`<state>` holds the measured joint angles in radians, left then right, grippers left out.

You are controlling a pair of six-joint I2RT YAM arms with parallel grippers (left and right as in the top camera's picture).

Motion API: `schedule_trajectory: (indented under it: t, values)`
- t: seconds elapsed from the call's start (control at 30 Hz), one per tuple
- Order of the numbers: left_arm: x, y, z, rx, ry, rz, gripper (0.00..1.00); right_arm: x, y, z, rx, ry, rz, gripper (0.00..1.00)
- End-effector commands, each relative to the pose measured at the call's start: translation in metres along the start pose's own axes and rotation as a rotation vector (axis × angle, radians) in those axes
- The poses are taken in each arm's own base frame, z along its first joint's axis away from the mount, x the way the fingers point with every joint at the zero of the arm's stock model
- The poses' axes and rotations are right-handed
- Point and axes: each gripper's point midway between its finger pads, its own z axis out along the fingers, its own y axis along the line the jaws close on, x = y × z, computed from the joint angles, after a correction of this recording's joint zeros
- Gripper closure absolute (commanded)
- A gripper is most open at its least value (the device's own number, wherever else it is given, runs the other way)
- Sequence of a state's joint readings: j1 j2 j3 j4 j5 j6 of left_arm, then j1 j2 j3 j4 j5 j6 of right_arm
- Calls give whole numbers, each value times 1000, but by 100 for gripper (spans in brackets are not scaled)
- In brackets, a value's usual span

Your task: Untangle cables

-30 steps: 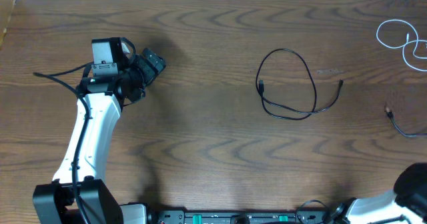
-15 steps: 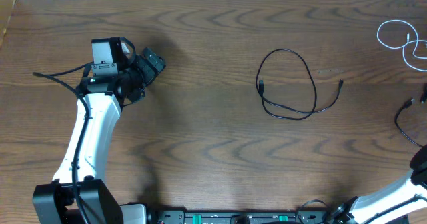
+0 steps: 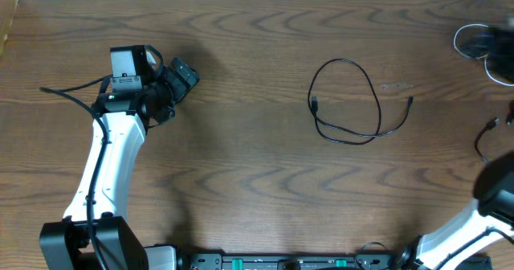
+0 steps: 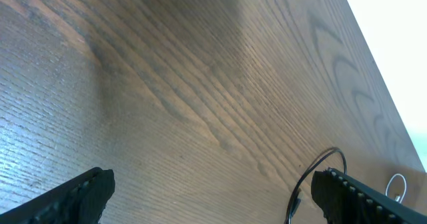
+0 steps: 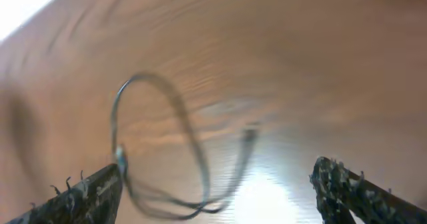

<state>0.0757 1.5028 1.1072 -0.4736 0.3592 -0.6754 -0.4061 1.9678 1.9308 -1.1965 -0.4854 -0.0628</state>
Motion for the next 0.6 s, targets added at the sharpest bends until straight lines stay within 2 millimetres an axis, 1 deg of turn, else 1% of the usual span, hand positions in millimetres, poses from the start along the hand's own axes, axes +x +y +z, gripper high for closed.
schedule_trajectory:
  t: [0.0,0.1,0.17,0.27,0.33,0.37,0.43,0.47,0.5,0.53,0.57]
  values:
    - [-4,0,-2,-10,-15,13,1,27,61,29,-43,102,-265,13]
    - [-4,0,-2,-10,-15,13,1,54,89,57,7,190,-379,13]
    - [-4,0,-2,-10,-15,13,1,78,110,78,24,252,-472,13]
    - [-4,0,-2,-10,-15,13,1,108,135,101,19,312,-559,14]
    - [-4,0,-2,-10,-15,13,1,135,152,118,2,360,-619,16]
    - [-4,0,-2,-10,-15,13,1,145,156,125,10,375,-628,17]
    - [-4,0,-2,-10,-15,13,1,161,158,136,45,397,-618,22]
    - [-4,0,-2,-10,-15,13,1,168,159,140,52,405,-622,25]
    - [-4,0,-2,-10,-15,13,1,175,159,145,68,413,-631,33]
    - [-4,0,-2,-10,-15,13,1,180,157,150,99,413,-629,38]
    - [-4,0,-2,-10,-15,13,1,184,156,154,119,410,-627,38]
